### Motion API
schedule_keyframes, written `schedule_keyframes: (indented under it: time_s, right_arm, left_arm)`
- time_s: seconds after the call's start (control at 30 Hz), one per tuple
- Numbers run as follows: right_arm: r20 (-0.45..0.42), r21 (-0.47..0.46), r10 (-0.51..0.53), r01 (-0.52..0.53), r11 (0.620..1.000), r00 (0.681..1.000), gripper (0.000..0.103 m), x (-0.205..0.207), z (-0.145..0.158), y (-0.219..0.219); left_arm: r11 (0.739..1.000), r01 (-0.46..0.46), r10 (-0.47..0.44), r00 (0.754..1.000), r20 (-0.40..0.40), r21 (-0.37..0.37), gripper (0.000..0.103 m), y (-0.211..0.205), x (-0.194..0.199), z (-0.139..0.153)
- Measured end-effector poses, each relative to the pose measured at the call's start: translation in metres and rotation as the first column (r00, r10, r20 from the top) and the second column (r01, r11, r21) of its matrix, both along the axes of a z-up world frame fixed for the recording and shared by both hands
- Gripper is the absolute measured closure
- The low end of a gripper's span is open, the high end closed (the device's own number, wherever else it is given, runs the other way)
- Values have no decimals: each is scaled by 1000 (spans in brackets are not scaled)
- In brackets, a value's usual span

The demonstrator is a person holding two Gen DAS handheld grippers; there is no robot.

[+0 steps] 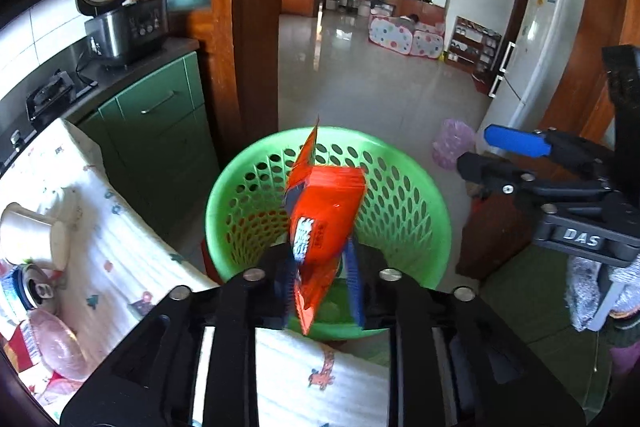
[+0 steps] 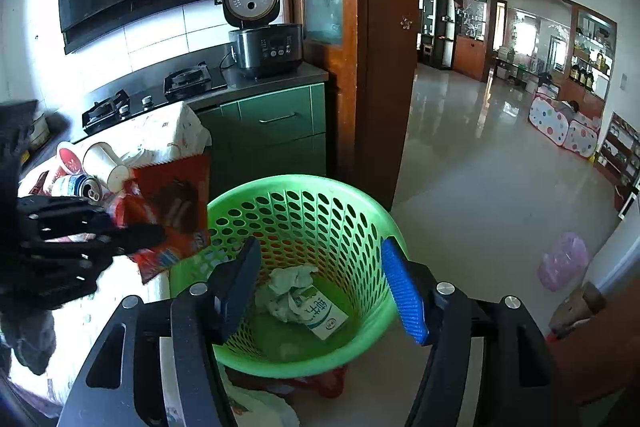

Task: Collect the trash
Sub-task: 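Carry foil and orange wrapper to the green basket and open both tools, then move both tools back over the table toward the remaining items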

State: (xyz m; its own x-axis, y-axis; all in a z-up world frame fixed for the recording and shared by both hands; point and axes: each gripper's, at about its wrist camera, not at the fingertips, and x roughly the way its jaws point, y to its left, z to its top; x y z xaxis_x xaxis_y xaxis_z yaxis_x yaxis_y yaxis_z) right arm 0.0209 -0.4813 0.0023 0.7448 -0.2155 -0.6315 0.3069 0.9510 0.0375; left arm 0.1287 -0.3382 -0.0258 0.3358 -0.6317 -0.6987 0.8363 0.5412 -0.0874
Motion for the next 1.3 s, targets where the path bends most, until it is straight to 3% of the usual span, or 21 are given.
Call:
schedule_keyframes:
  time_s: [0.07, 0.13, 0.2, 0.57, 0.83, 1.07, 1.3]
  right_arm:
    - [-2, 0, -2, 2, 1000, 1000, 42, -1, 0, 0]
    - [-2, 0, -6, 6, 1000, 1000, 42, -2, -1, 0]
    - [-3, 3, -6, 6, 1000, 1000, 42, -2, -1, 0]
    - [18, 3, 52, -52, 999, 998, 38, 1, 10, 26]
    - [30, 7, 156, -157, 988, 987, 33, 24, 17, 73]
    - [22, -11, 256, -256, 967, 966, 30, 45, 18, 117]
    - [10, -30, 361, -361, 932, 932, 29, 66, 21, 162]
  left_arm:
    - [1000, -2, 2, 1000, 1, -1, 68, -2, -1, -4]
    - [1000, -4, 4, 1000, -6, -4, 51, -2, -2, -5]
    - [1000, -9, 10, 1000, 4, -4, 46, 0, -4, -5]
    - [992, -126, 128, 990, 63, -29, 42, 52, -5, 20]
    - [956, -292, 293, 950, 106, -25, 42, 127, 6, 32]
    - [889, -457, 454, 880, 138, -11, 42, 204, 19, 37]
    - [749, -663, 656, 741, 143, 2, 42, 293, 37, 34]
